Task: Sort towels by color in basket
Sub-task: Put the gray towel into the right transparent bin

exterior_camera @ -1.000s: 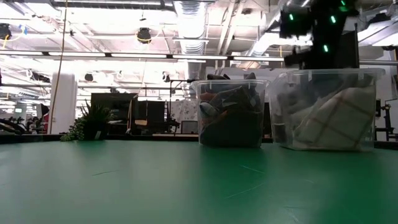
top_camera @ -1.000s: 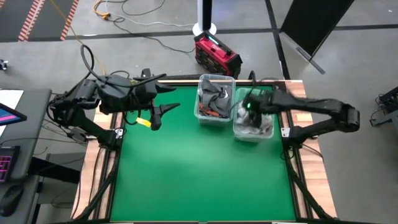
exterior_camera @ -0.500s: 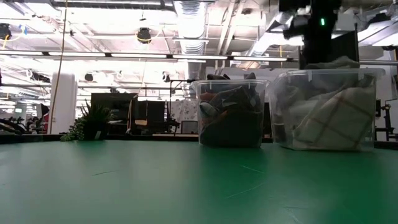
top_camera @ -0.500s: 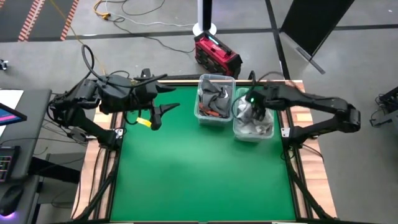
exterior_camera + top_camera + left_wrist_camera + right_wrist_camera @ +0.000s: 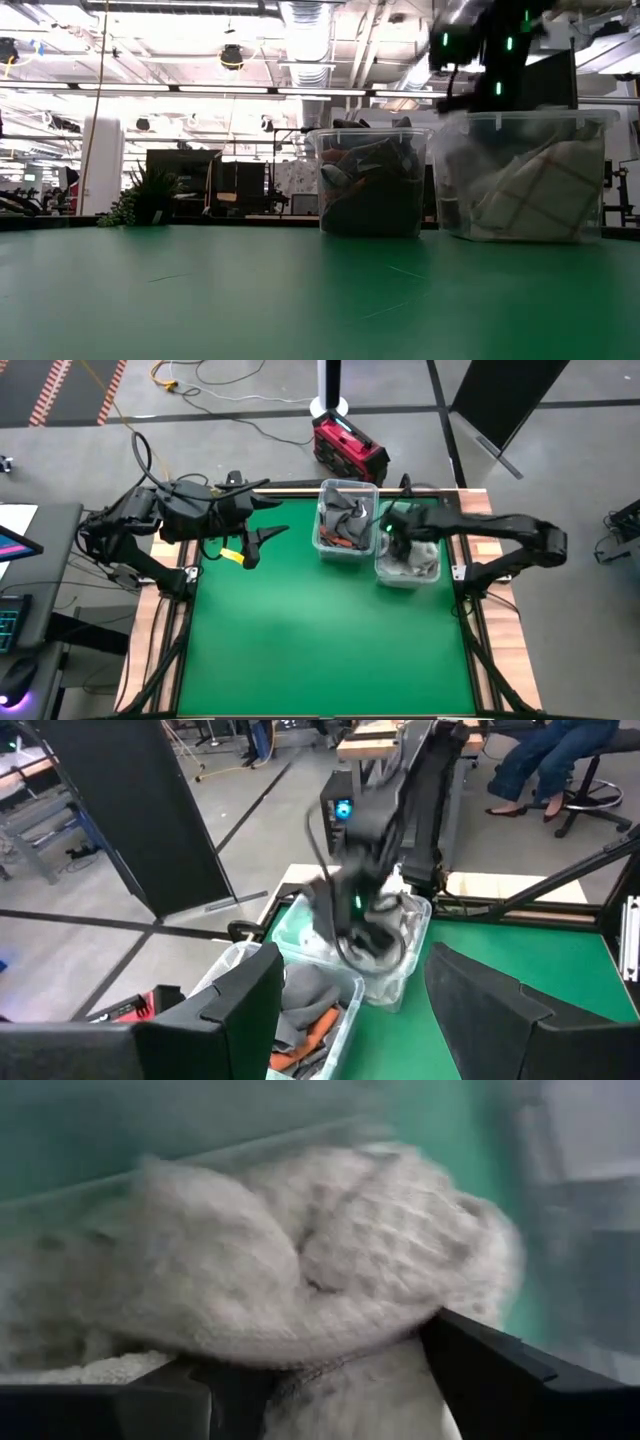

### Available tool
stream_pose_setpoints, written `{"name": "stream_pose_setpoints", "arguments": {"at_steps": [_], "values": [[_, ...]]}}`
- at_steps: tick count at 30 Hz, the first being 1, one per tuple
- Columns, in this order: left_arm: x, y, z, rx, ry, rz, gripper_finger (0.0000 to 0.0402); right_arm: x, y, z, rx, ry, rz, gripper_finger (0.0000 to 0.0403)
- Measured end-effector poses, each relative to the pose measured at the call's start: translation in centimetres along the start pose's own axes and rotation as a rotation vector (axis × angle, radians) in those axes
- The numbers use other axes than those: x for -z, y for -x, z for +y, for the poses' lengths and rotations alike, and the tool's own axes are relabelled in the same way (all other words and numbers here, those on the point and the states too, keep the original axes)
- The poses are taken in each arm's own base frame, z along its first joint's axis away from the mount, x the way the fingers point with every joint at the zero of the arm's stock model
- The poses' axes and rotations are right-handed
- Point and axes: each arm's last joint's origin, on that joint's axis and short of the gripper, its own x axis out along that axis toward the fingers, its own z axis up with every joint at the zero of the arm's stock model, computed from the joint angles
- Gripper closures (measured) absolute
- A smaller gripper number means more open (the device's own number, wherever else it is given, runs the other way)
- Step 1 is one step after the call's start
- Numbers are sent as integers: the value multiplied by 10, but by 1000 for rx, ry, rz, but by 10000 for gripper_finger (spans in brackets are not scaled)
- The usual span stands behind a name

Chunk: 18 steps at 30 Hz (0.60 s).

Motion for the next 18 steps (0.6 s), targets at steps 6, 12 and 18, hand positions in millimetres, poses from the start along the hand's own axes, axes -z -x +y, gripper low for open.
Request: {"name": "stream_pose_setpoints", "arguments": {"at_steps": [6, 12, 18], "values": [[2, 0, 0, 0, -5, 16, 171, 10, -35, 29, 29, 108, 126, 117], [2, 0, 0, 0, 0, 15, 171, 0, 18, 3, 154, 201, 105, 117], [2, 0, 0, -1, -3, 20, 171, -7, 75, -33, 227, 57, -51, 117]]}}
